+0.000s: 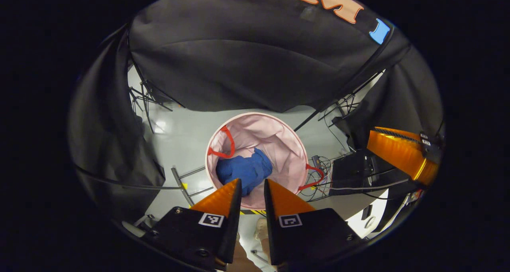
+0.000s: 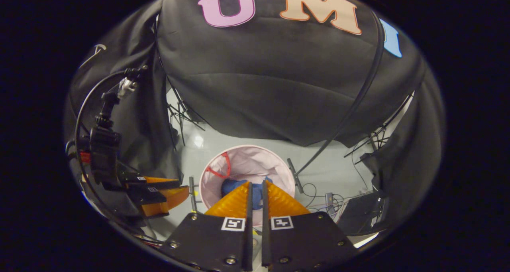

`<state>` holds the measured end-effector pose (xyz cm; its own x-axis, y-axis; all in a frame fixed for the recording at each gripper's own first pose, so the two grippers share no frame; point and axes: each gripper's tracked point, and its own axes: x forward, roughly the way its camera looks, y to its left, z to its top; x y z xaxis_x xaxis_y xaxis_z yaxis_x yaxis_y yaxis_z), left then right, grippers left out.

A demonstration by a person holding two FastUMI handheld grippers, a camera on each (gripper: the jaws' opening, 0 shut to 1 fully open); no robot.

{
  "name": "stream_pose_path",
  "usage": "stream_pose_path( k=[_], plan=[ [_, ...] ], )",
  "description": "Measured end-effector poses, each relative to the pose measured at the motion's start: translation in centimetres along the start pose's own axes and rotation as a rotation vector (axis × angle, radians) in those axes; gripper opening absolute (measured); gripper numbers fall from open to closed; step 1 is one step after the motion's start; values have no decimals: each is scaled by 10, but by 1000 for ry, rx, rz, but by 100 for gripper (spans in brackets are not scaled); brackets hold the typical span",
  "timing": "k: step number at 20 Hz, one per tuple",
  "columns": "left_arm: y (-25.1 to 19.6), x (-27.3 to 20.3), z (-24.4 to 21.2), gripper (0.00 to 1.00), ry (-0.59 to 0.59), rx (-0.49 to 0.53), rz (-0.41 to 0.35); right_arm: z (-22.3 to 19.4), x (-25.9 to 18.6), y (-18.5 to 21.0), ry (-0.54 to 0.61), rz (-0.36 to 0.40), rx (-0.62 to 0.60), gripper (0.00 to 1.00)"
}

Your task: Grasp the clothes on the hanger with both hands and then place them into the laundry hamper below.

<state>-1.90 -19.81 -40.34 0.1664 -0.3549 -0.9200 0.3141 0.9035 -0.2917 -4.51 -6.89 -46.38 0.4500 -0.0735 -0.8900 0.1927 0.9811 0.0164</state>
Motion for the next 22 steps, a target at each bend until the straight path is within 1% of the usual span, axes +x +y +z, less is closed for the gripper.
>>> stream_pose_path(
  k=[1, 3, 4, 5, 6, 7, 8, 9, 10, 12, 15, 16, 18, 21, 22],
  plan=[
    [2, 1, -1, 41, 11, -8, 6, -2, 1, 0, 4, 0, 2, 9],
    [4, 0, -7, 42, 39, -31, 16, -5, 1, 1, 10, 3, 6, 10],
    [4, -2, -6, 41, 40, -38, 16, -5, 1, 1, 11, 4, 5, 9],
    [6, -3, -3, 60, 34, -41, 20, -6, 1, 1, 11, 4, 4, 9],
    [8, -6, -2, 73, 31, -42, 28, -5, 0, 1, 12, 3, 4, 9],
    [11, -10, 1, 81, 25, -38, 44, -6, 0, 2, 12, 5, 8, 9],
    [14, -14, 4, 85, 18, -32, 62, -6, -1, 3, 13, 9, 15, 9],
    [18, -17, 8, 99, 17, -28, 81, -6, -2, 3, 13, 9, 22, 10],
    [20, -21, 8, 97, 19, -25, 98, -5, -1, 2, 14, 6, 26, 10],
    [21, -29, 10, 99, 31, -25, 125, -7, -2, 4, 14, 3, 30, 10],
    [24, -40, 6, 99, 72, -32, 155, -9, -12, 7, 19, 1, 37, 53],
    [19, -44, 4, 99, 74, -40, 147, -8, -14, 9, 12, 10, 41, 68],
    [7, -55, 19, 100, 29, -50, 120, 6, -26, 8, -30, 0, 35, 100],
    [-11, -86, 48, 99, -78, -32, 86, 32, -48, 5, -125, -21, 29, 100],
    [-15, -99, 59, 99, -114, -20, 83, 45, -59, 4, -162, -34, 23, 97]
  ],
)
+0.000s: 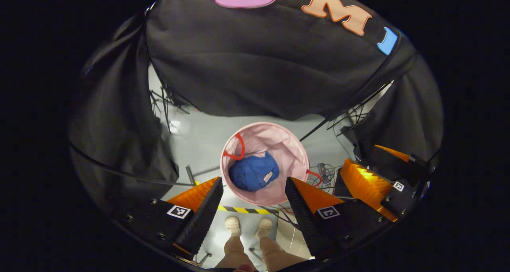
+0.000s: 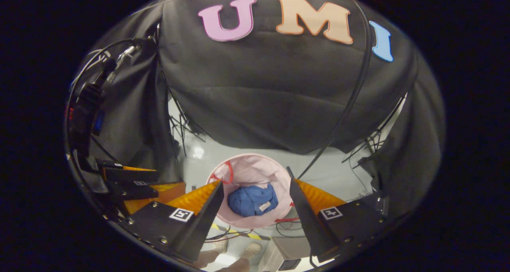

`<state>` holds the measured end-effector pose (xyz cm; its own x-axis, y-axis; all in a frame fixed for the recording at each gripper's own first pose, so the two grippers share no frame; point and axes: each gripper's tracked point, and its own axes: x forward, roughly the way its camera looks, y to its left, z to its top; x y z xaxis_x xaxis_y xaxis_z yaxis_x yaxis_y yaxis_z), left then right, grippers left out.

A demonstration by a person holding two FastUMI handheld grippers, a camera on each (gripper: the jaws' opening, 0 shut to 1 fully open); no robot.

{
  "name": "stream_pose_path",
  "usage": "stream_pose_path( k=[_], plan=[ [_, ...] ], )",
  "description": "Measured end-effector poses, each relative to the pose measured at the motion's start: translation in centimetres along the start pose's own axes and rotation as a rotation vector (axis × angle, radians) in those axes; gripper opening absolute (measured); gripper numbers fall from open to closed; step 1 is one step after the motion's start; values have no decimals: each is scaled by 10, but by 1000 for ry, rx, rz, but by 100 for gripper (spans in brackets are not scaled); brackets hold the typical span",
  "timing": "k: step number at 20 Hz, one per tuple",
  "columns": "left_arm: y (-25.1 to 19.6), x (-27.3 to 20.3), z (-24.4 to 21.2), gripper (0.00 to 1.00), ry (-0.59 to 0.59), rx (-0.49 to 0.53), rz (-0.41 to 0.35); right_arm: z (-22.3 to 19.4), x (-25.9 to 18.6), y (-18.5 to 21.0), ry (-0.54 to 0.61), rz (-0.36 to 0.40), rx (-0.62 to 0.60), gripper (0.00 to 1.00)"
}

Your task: Grasp the clothes on the hanger with both hands and then place them into the laundry hamper below.

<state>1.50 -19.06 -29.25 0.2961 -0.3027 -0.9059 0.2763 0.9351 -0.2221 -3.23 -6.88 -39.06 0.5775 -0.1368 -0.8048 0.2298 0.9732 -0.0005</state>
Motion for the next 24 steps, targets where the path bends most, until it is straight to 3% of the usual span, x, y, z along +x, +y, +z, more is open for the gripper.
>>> stream_pose_path(
  k=[5, 12, 15, 20, 24],
  plan=[
    [-34, -65, 62, 99, -211, 17, -64, 75, -58, -8, -221, -48, -15, 97],
    [-72, -172, 133, 99, -543, 51, -170, 184, -174, -16, -615, -98, -15, 96],
    [-88, -225, 171, 98, -730, 72, -204, 213, -226, -16, -752, -100, 4, 96],
    [-87, -294, 224, 94, -1039, 118, -182, 243, -292, -18, -932, -112, 14, 97],
    [-93, -307, 229, 96, -1090, 148, -197, 250, -307, -23, -972, -139, 19, 98]
  ],
)
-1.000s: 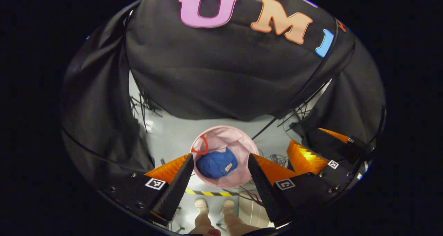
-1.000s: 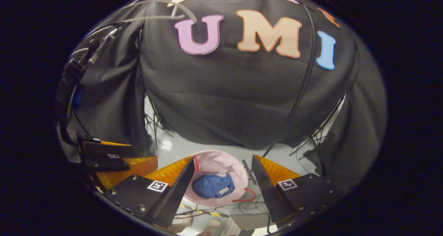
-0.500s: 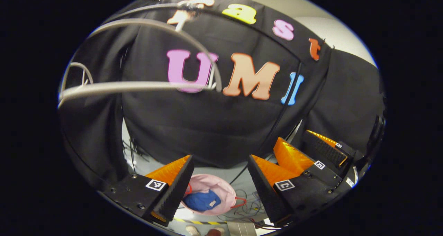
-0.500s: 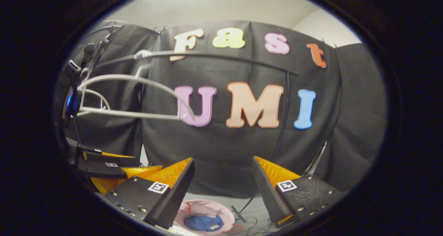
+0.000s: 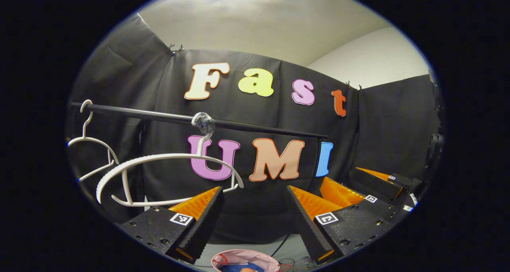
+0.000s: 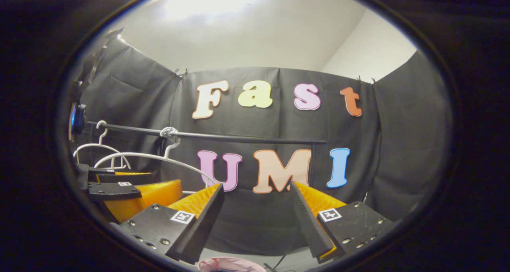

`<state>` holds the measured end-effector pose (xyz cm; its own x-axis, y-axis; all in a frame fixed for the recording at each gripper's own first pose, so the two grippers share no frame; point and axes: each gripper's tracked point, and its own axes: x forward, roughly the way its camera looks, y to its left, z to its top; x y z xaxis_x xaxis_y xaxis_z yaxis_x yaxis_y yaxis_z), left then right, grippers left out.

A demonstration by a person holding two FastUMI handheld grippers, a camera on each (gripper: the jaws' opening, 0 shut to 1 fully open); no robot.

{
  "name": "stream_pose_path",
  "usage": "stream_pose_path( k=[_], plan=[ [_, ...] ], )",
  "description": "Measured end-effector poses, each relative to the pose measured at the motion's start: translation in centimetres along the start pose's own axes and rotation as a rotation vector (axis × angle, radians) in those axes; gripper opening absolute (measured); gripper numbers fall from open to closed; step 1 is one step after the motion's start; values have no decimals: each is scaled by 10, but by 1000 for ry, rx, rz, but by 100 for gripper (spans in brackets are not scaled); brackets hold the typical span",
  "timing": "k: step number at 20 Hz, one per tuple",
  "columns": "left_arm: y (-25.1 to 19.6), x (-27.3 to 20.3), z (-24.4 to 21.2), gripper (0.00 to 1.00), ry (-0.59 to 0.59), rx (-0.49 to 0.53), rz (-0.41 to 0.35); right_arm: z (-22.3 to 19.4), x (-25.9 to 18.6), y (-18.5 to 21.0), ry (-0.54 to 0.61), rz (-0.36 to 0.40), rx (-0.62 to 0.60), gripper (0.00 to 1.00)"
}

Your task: Grasp the clothes on the hanger with both hands and then place them into the laundry hamper below.

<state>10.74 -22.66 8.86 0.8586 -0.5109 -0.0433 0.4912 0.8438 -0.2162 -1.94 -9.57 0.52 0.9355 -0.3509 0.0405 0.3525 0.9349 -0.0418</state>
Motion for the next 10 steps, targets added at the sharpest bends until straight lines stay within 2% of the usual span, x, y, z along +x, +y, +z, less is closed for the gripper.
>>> stream_pose_path(
  k=[2, 3, 5, 10],
  plan=[
    [-4, 0, 6, 96, -28, 5, -8, 3, 1, -3, -12, -8, 8, 100],
    [-5, 0, 9, 94, -37, 12, -9, 2, -1, -6, -15, -11, 10, 95],
    [-4, -1, 14, 96, -58, 32, -7, 3, -1, -10, -18, -18, 10, 97],
    [-12, -2, 26, 95, -99, 43, -2, 7, -3, -23, -33, -31, 1, 95]
  ],
)
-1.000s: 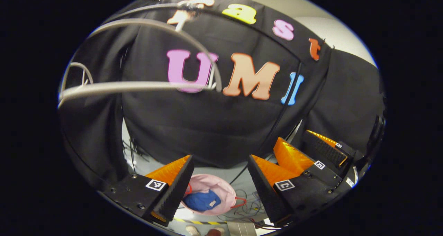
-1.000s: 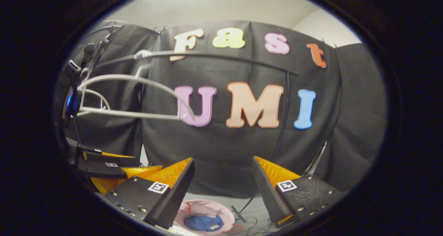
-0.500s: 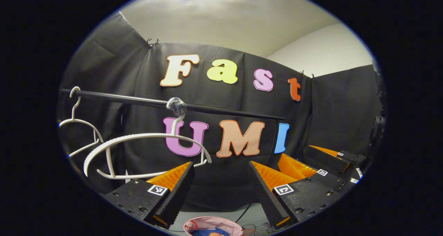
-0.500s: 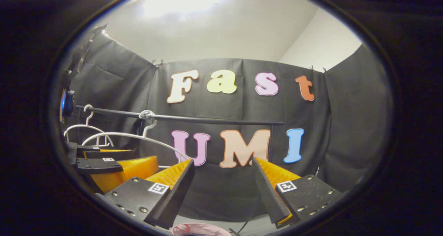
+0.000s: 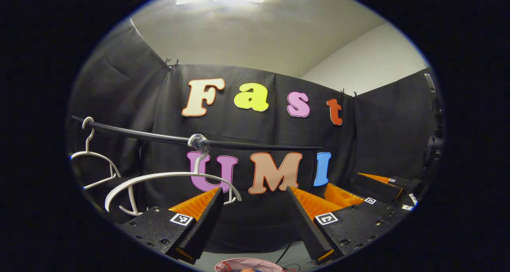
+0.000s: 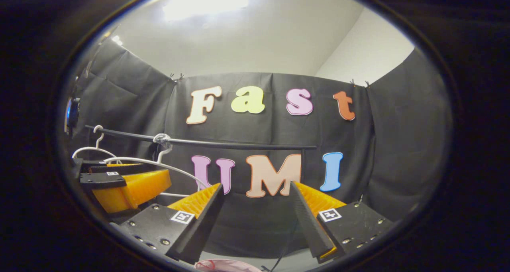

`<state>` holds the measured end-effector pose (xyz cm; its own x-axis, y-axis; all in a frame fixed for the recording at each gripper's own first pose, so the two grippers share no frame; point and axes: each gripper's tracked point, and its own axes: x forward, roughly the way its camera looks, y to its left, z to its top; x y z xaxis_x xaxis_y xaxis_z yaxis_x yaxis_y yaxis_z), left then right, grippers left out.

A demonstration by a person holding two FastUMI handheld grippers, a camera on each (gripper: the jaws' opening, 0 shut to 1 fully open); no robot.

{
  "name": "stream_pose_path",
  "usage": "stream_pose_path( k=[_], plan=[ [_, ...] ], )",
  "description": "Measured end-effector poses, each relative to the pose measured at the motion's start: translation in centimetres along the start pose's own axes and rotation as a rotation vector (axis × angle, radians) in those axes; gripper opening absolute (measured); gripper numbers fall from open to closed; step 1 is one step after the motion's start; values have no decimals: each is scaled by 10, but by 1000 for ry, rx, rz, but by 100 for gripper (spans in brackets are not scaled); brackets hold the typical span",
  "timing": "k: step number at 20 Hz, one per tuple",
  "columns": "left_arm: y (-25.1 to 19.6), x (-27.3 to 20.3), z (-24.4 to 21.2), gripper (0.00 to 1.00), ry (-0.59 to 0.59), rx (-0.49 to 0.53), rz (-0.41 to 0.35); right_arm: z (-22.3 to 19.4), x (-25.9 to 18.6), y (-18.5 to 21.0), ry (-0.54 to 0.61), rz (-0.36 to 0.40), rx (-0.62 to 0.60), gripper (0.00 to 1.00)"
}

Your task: Grasp the clothes on the hanger with both hands and then place them into the laundry hamper below.

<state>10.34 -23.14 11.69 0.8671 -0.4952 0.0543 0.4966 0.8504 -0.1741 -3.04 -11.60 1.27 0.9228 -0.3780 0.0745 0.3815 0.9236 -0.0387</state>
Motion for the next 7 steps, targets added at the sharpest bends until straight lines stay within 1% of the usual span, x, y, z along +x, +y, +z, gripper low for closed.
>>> stream_pose_path(
  k=[1, 2, 4, 5, 6, 7],
  plan=[
    [-2, 3, -1, 95, 4, -4, -2, 0, -1, -3, -3, -2, -3, 95],
    [-5, 5, -2, 95, 3, -8, -3, 0, -2, -8, -1, -6, -5, 97],
    [-11, 6, -4, 95, 6, -7, -1, -7, -5, -20, 7, -14, -1, 97],
    [-15, 8, -6, 94, 12, -4, -1, -7, -6, -28, 9, -17, 5, 97],
    [-18, 7, -7, 95, 13, -2, -4, -9, -6, -34, 14, -21, 10, 95],
    [-23, 9, -9, 95, 14, 0, -5, -11, -6, -41, 15, -23, 15, 97]
  ],
)
